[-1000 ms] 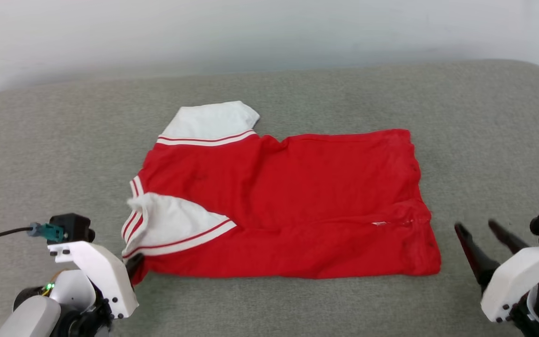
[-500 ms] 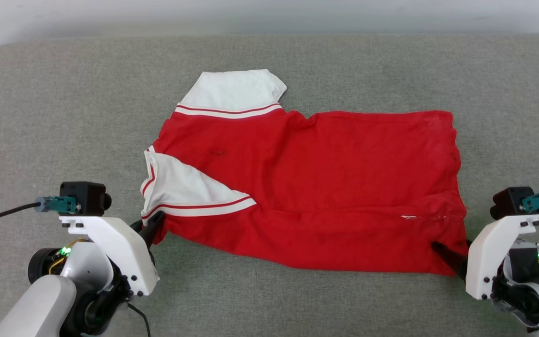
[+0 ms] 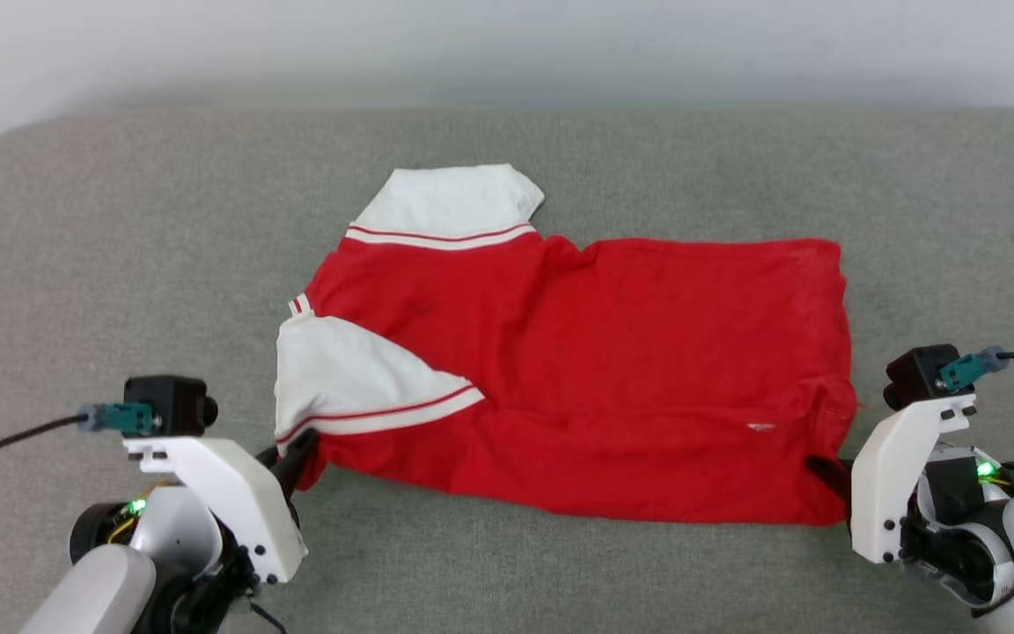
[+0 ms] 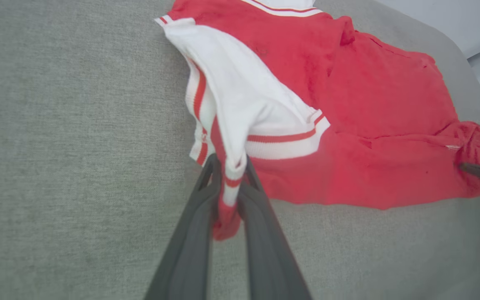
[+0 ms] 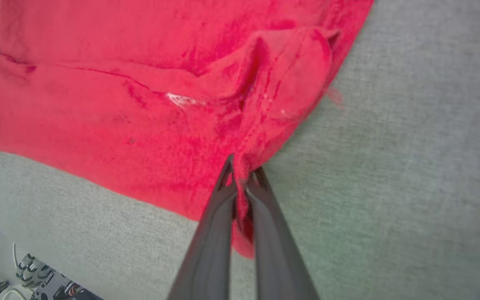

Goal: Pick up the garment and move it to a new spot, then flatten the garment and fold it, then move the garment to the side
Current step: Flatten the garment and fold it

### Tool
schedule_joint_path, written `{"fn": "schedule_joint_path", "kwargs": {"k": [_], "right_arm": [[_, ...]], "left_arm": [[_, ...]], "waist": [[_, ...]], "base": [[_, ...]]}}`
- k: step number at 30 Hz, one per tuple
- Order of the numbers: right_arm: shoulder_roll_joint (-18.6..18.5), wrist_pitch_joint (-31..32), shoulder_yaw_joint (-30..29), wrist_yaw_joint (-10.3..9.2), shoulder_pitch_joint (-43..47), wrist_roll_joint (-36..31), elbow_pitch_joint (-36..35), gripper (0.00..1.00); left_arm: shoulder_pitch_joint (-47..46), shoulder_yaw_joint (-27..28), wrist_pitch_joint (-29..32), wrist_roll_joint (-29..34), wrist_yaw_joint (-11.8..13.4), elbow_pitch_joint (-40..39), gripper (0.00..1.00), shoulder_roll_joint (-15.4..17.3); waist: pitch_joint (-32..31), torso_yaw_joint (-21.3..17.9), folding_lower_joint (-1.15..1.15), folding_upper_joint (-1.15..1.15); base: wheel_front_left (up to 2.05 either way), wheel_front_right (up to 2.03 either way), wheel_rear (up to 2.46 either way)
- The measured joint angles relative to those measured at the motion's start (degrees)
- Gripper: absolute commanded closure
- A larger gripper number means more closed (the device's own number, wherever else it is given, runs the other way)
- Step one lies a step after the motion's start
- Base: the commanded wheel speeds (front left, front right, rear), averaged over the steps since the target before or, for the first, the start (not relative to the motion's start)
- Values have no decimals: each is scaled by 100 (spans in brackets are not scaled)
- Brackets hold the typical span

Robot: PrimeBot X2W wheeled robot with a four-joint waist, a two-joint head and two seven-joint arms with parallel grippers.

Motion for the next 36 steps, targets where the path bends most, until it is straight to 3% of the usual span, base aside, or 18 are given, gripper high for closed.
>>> {"fn": "schedule_joint_path", "kwargs": {"k": [12,17,18,19,20,25,30,36], "right_arm": [[-141,272,-42,0,798,-45,-873,100],[-87,432,-194,1,1199,-108,-1016,99],[-58,442,-227,0,1267,-111,-999,66],[-12,413,-245,0,1332,-115,-991,0],[29,358,-246,0,1386,-127,-962,0],[78,-467,-231,0,1505,-281,-960,0],[55,-1757,-293,1,1434,-842,-1263,0],[419,-2731,-625,1,1326,-1339,-1580,0]], "left_arm": [[974,-10,21,-152,266,-361,100,172],[1347,-113,163,-256,325,-386,100,197],[1371,-137,163,-286,304,-325,100,168],[1379,-169,165,-316,288,-250,80,127],[1378,-202,160,-316,259,-171,0,88],[1252,-175,-188,-240,154,269,0,-132],[971,94,-892,92,165,256,0,-131],[513,322,-1524,501,260,142,0,-121]], "waist": [[-1036,24,0,0],[-1166,68,-1,0],[-1158,69,-1,0],[-1147,69,-1,0],[-1136,68,-1,0],[-1091,16,0,0],[-1087,-134,-1,0],[-990,-346,-1,0]], "base": [[0,0,0],[0,0,0],[0,0,0],[0,0,0],[0,0,0],[0,0,0],[0,0,0],[0,0,0]]}}
